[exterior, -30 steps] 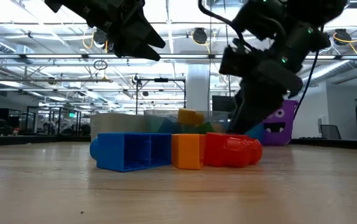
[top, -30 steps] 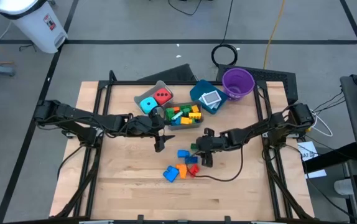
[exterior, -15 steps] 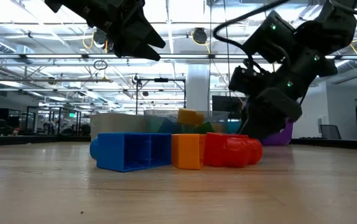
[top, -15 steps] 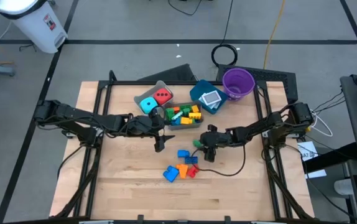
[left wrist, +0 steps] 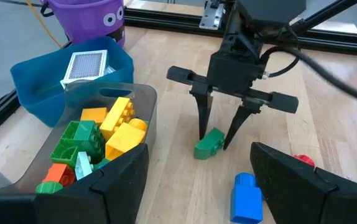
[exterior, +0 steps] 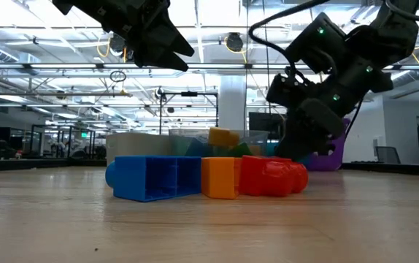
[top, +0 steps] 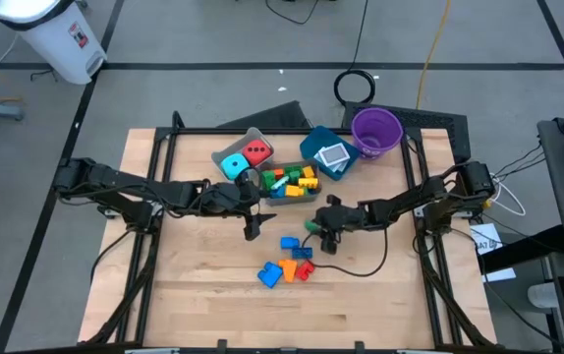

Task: Pick & Place Toys
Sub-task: Put the green block into the black bin

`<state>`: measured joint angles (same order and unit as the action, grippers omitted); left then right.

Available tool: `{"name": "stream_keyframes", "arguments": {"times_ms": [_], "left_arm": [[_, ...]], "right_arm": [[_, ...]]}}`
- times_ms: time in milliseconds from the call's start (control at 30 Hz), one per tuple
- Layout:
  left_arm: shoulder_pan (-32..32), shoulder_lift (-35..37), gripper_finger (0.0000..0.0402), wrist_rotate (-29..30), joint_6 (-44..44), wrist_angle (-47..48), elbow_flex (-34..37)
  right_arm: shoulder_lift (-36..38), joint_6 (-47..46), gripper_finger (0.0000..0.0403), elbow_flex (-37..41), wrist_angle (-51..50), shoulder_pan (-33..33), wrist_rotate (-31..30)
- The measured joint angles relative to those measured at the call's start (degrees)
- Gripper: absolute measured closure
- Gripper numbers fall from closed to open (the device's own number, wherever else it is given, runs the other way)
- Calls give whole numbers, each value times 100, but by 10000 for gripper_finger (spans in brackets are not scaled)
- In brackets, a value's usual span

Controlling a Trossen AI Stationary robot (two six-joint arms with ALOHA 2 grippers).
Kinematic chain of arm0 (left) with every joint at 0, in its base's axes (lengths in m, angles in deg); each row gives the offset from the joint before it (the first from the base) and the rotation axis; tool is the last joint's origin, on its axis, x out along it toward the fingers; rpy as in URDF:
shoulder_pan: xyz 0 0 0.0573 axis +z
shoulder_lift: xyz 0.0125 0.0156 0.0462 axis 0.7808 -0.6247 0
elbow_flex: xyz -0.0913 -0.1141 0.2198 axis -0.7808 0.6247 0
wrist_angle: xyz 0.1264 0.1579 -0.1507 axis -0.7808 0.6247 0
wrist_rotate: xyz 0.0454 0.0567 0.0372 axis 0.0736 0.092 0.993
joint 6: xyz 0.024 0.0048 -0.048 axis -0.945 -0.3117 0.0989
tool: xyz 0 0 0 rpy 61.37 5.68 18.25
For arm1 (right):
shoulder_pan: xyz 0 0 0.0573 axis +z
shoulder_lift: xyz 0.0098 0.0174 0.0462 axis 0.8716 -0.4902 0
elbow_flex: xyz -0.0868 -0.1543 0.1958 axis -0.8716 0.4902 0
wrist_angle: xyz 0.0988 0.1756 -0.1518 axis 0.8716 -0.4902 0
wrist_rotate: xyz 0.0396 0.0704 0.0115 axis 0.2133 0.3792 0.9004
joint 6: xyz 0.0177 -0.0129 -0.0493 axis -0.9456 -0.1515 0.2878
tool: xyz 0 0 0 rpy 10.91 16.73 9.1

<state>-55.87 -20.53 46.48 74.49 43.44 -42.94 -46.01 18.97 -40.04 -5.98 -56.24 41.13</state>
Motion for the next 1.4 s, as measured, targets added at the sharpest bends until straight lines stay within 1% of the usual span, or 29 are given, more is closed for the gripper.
{"name": "stream_keyframes", "arguments": {"times_ms": [200,400,467,533,600,667,900,1067,1233,1400], "left_arm": [[0,0,117,0,1,0,0],[2,0,117,0,1,0,0],[1,0,117,0,1,0,0],[0,0,117,0,2,0,0],[1,0,117,0,2,0,0],[0,0,117,0,2,0,0],[2,0,117,0,2,0,0],[1,0,117,0,1,0,0],[0,0,117,0,0,0,0],[2,0,117,0,0,0,0]], "right_arm": [[0,133,300,0,595,2,12],[0,221,352,-2,545,4,20],[0,217,362,-7,536,4,21],[0,214,362,-5,484,4,22],[0,208,351,-4,511,4,22],[0,208,329,-7,517,4,14],[0,276,222,-6,507,4,-5],[0,193,165,-7,583,5,-2],[0,219,126,-7,525,57,4],[0,208,113,-5,132,55,4]]}}
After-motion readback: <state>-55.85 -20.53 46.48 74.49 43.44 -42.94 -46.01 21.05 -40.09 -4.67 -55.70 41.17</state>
